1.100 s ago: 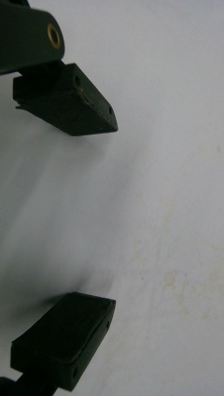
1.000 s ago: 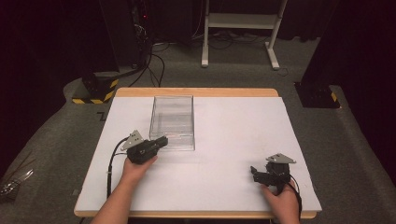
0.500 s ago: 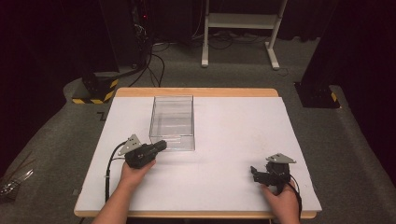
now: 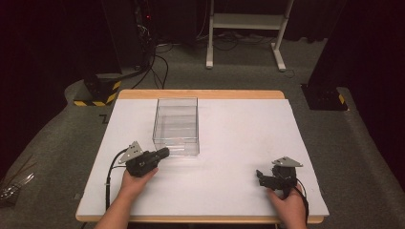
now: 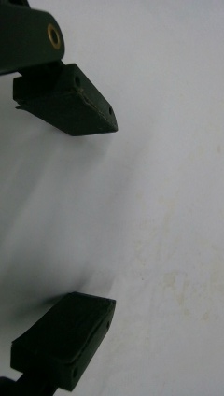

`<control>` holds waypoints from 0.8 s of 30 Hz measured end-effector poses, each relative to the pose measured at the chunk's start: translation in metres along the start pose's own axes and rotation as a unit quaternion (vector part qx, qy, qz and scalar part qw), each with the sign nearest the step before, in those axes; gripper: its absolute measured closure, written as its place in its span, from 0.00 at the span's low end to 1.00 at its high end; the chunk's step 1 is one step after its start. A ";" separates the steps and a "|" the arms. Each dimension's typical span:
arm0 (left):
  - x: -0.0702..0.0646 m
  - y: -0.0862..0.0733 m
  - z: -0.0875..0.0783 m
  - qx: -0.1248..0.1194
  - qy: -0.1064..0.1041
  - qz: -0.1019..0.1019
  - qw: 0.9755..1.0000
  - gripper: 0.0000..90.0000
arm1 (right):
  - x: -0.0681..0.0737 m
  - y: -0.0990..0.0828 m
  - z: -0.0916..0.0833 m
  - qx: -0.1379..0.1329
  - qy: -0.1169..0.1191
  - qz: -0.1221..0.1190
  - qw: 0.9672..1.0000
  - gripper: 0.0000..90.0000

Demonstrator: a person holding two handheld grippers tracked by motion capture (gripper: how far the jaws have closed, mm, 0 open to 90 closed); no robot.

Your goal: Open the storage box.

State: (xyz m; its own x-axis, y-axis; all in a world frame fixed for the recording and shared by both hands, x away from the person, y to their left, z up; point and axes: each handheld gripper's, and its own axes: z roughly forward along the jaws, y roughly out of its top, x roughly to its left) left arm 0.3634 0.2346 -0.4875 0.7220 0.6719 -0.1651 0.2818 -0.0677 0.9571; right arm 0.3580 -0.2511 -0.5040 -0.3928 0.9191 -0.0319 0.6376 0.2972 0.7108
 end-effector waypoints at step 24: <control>0.001 0.000 -0.007 -0.008 -0.013 -0.029 0.999 0.78 | 0.000 0.000 0.000 0.001 0.001 0.000 1.000 0.15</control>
State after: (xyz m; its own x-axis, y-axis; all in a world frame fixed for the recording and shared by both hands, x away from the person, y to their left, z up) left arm 0.3598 0.2408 -0.4861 0.7210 0.6548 -0.2268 0.3141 -0.0172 0.9492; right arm 0.3582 -0.2515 -0.5039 -0.3946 0.9184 -0.0301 0.6392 0.2979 0.7091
